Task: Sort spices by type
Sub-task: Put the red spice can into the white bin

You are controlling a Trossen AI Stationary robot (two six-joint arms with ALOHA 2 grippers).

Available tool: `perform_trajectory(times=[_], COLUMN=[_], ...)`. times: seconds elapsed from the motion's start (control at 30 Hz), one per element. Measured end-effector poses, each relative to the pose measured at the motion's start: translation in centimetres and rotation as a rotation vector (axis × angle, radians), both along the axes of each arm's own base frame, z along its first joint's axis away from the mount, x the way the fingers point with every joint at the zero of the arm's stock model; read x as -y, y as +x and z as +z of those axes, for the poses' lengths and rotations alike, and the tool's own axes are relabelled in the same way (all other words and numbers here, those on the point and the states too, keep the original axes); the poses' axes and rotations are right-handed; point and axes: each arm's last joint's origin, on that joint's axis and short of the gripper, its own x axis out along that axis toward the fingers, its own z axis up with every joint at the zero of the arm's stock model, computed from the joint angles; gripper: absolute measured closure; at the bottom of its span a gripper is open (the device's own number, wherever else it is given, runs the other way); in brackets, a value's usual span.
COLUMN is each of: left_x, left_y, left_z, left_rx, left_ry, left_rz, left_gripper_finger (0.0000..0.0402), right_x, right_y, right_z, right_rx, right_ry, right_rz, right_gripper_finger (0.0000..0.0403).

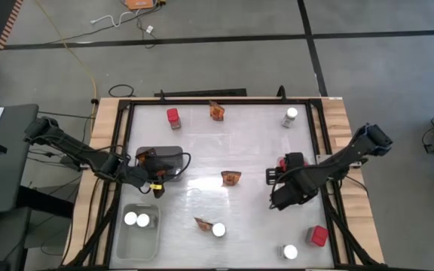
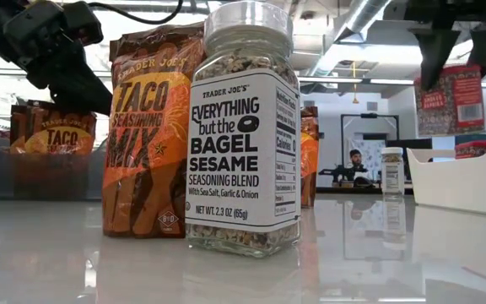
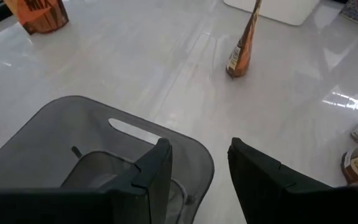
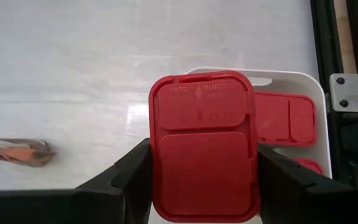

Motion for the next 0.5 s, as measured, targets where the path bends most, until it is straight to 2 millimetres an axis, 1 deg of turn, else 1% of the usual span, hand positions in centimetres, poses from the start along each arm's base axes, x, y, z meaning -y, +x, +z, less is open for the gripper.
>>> perform_trajectory(times=[0.2, 0.3, 0.5], left_x=[0.0, 0.0, 0.0], left_y=[0.0, 0.0, 0.0], left_z=[-0.1, -0.1, -0.1], left_rx=[-0.012, -0.012, -0.013], left_ry=[0.016, 0.017, 0.018], left_rz=[-0.008, -0.008, -0.009], left_gripper_finger=[0.0253, 0.0253, 0.0253], right_x=[0.2, 0.3, 0.7], right_y=[-0.6, -0.7, -0.9], right_z=[-1.4, -2.2, -3.5], right_rx=[0.002, 0.035, 0.025], right_ry=[0.001, 0.020, 0.013], right_rz=[-0.011, -0.011, -0.028], right_gripper_finger=[0.0165, 0.0165, 0.0165])
